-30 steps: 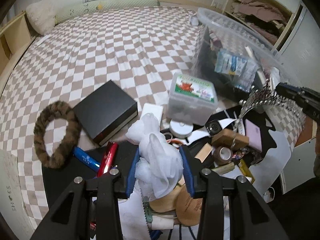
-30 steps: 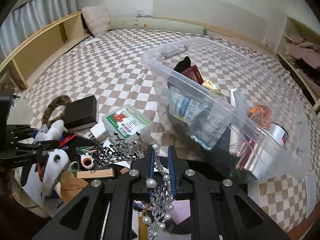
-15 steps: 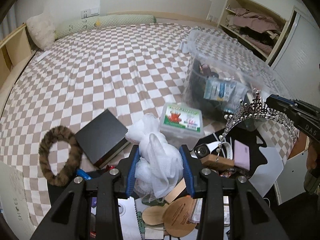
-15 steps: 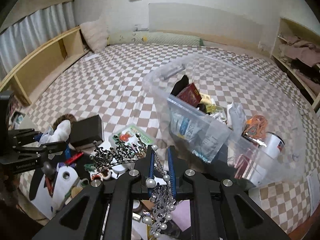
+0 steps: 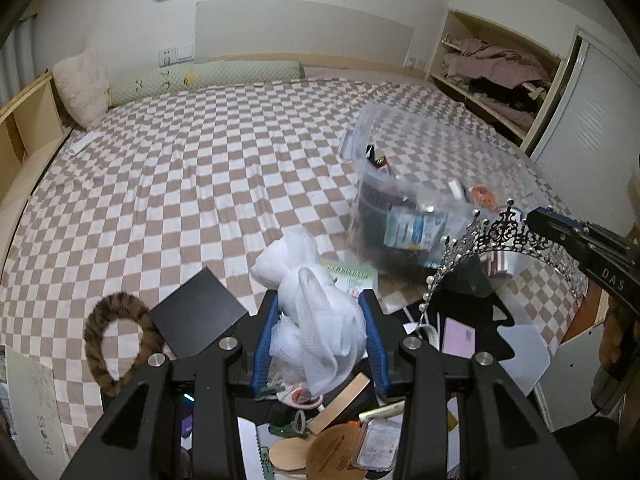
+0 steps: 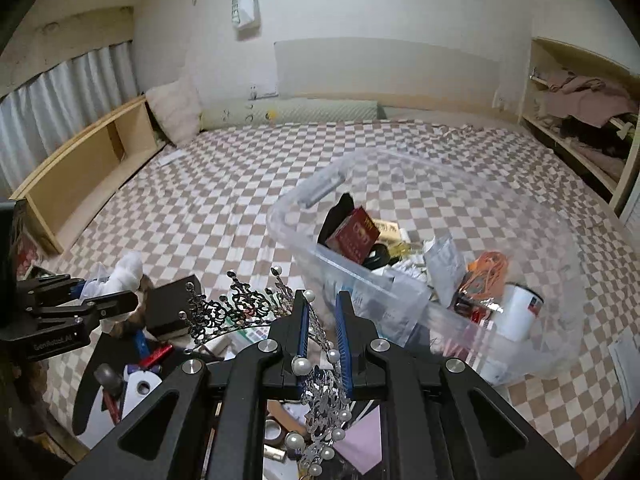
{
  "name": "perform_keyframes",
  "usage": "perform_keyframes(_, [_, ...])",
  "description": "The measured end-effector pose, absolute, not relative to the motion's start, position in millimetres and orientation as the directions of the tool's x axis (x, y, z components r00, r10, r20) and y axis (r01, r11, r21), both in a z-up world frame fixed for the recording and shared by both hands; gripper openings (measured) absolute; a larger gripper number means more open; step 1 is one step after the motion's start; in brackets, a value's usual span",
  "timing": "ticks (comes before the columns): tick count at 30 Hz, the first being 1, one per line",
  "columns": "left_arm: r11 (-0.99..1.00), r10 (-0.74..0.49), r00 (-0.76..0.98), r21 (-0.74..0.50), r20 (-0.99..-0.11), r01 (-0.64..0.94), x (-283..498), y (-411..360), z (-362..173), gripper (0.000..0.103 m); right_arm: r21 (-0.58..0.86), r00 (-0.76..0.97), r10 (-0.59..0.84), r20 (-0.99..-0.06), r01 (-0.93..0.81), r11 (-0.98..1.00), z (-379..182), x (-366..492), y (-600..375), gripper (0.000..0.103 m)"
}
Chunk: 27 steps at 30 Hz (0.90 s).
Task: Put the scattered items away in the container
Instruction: 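Lift the white cloth and silver tiara and carry them toward the container, then lower the held cloth and tiara into the clear container with both grippers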
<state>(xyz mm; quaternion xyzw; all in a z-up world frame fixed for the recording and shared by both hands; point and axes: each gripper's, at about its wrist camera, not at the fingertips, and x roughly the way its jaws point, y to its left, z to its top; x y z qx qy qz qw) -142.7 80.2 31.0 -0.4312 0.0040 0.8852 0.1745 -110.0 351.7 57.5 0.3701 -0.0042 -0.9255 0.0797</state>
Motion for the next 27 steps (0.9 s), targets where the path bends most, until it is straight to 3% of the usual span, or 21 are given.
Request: perform_keyframes(27, [-0.904,0.395,-0.62,-0.169,-0.678,-0.392,-192,145,74,0.04,0.223,-0.838,-0.095,-0.537,-0.033,-0.974,116,-155,438,0.014])
